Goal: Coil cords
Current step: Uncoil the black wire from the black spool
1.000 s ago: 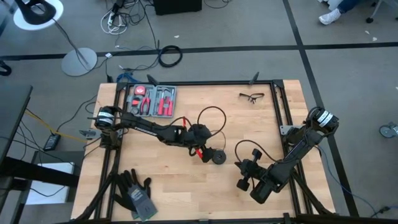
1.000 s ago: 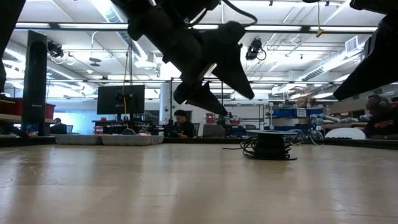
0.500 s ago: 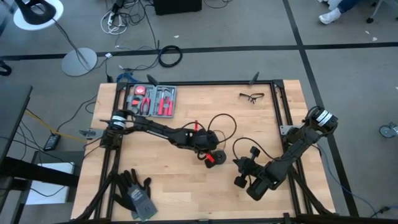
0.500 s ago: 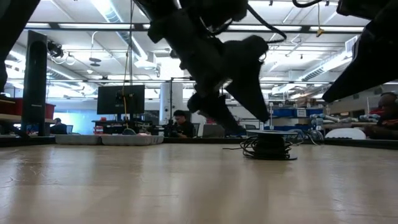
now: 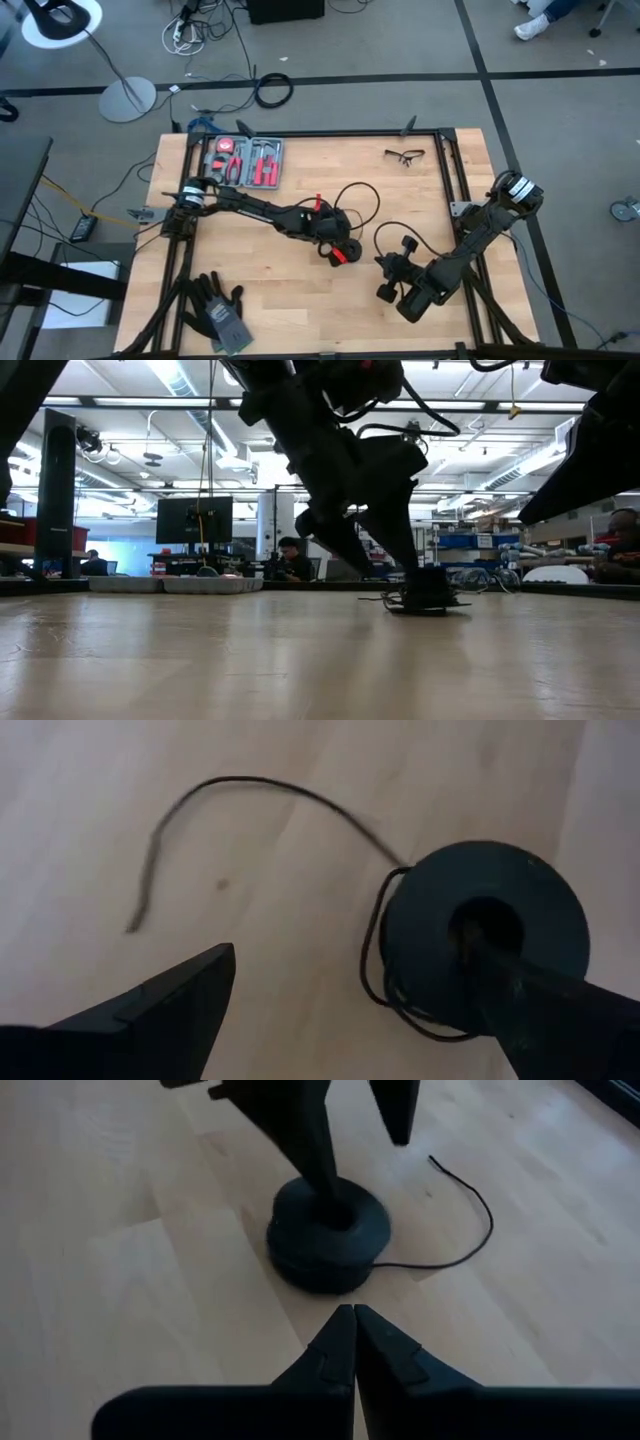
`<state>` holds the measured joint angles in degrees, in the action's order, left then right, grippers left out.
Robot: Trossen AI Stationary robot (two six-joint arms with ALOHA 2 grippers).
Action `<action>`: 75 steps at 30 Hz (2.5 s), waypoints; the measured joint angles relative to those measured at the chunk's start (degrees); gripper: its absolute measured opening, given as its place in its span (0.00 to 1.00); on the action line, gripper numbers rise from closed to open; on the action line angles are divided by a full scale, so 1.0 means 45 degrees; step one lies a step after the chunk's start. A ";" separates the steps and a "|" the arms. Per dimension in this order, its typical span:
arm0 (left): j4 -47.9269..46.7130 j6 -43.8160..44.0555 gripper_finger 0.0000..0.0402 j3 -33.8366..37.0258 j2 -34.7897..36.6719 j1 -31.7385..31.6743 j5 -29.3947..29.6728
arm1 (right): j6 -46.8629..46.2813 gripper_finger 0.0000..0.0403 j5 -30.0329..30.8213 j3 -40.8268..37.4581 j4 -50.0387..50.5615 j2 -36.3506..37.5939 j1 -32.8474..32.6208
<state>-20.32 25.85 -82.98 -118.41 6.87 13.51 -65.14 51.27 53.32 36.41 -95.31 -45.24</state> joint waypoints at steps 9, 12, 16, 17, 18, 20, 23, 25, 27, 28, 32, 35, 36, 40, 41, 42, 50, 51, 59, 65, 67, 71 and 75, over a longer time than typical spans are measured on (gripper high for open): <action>-0.2019 -0.0415 1.00 0.0092 0.0709 -0.0009 0.1247 | 0.4155 0.00 -0.2506 -0.0779 -0.3477 -0.0034 0.1610; -0.2774 -0.0440 1.00 0.0092 0.1148 0.0000 0.1487 | 0.6044 0.00 -0.2672 -0.1320 -0.5425 -0.0039 0.2335; -0.3633 -0.0408 1.00 0.0243 0.1336 0.0044 0.1958 | 0.8386 0.00 -0.3665 -0.1723 -0.7197 -0.0039 0.3327; -0.3670 -0.0408 1.00 0.0397 0.1329 0.0059 0.2064 | 0.8869 0.00 -0.4429 -0.1736 -0.7497 -0.0039 0.3628; -0.3606 -0.0403 1.00 0.0529 0.1321 0.0081 0.2153 | 0.9189 0.00 -0.5244 -0.1739 -0.7635 -0.0039 0.3939; -0.3554 -0.0384 1.00 0.0781 0.1379 0.0097 0.2431 | 0.9720 0.00 -0.6833 -0.1739 -0.7909 -0.0039 0.4592; -0.3456 -0.0298 1.00 0.1208 0.1483 0.0103 0.2841 | 1.0625 0.00 -0.8685 -0.1729 -0.8928 -0.0039 0.5485; -0.3323 -0.0194 1.00 0.1516 0.1673 0.0085 0.2863 | 1.1064 0.00 -0.9452 -0.1729 -0.9453 -0.0039 0.6029; -0.2977 -0.0086 1.00 0.1723 0.1907 0.0083 0.2844 | 1.1521 0.00 -0.9714 -0.1729 -0.9680 0.0051 0.6428; -0.2987 -0.0077 1.00 0.1790 0.1954 0.0087 0.2843 | 1.1728 0.00 -0.9714 -0.1723 -0.9792 0.0091 0.6591; -0.2974 -0.0068 1.00 0.2010 0.1991 0.0092 0.2806 | 1.2263 0.01 -0.9685 -0.1719 -0.9633 0.0304 0.7063; -0.2486 -0.0204 1.00 0.2385 0.2046 0.0042 0.2810 | 1.2140 0.02 -0.9697 -0.1719 -0.9540 0.0296 0.7181; -0.2354 -0.0260 1.00 0.2529 0.2107 0.0038 0.2813 | 1.2107 0.02 -0.9721 -0.1719 -0.9434 0.0296 0.7185; -0.1990 -0.0430 0.99 0.3045 0.2490 0.0024 0.2708 | 1.1878 0.03 -0.9751 -0.1724 -0.9246 0.0375 0.6898; -0.1890 -0.0533 0.99 0.3255 0.2641 -0.0003 0.2664 | 1.1863 0.04 -0.9766 -0.1715 -0.9365 0.0404 0.6812; -0.1648 -0.0645 0.99 0.3523 0.2850 -0.0039 0.2621 | 1.1863 0.04 -0.9782 -0.1705 -0.9386 0.0408 0.6725; 0.1647 -0.0060 0.99 0.6241 0.4580 -0.0835 0.0051 | 1.2304 0.04 -0.9280 -0.1719 -0.9691 0.0384 0.6409; 0.1887 0.0002 0.99 0.6307 0.4578 -0.0872 -0.0210 | 1.2775 0.04 -0.9134 -0.1715 -0.9773 0.0384 0.6408; 0.1919 0.0058 0.99 0.6334 0.4420 -0.0952 -0.0233 | 1.4071 0.10 -0.9005 -0.1715 -0.9705 0.0383 0.6423; 0.1941 0.0019 0.99 0.6324 0.4415 -0.0995 0.0080 | 1.3356 0.25 -0.9168 -0.1719 -1.0356 -0.0674 0.6639; 0.1902 0.0069 0.99 0.6324 0.4415 -0.0991 0.0078 | 1.3193 0.31 -0.9535 -0.1714 -1.1018 -0.1365 0.6716; 0.1747 0.0311 0.99 0.6324 0.4415 -0.0981 0.0076 | 1.3047 0.40 -0.9308 -0.1345 -1.2661 -0.2008 0.6753; 0.1702 0.0321 0.99 0.6324 0.4415 -0.0981 0.0080 | 1.2998 0.42 -0.8992 -0.1060 -1.2691 -0.2434 0.6833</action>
<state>-12.66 27.29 -54.52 -98.54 2.46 13.87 -6.65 10.80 48.55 -20.70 -106.26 -14.49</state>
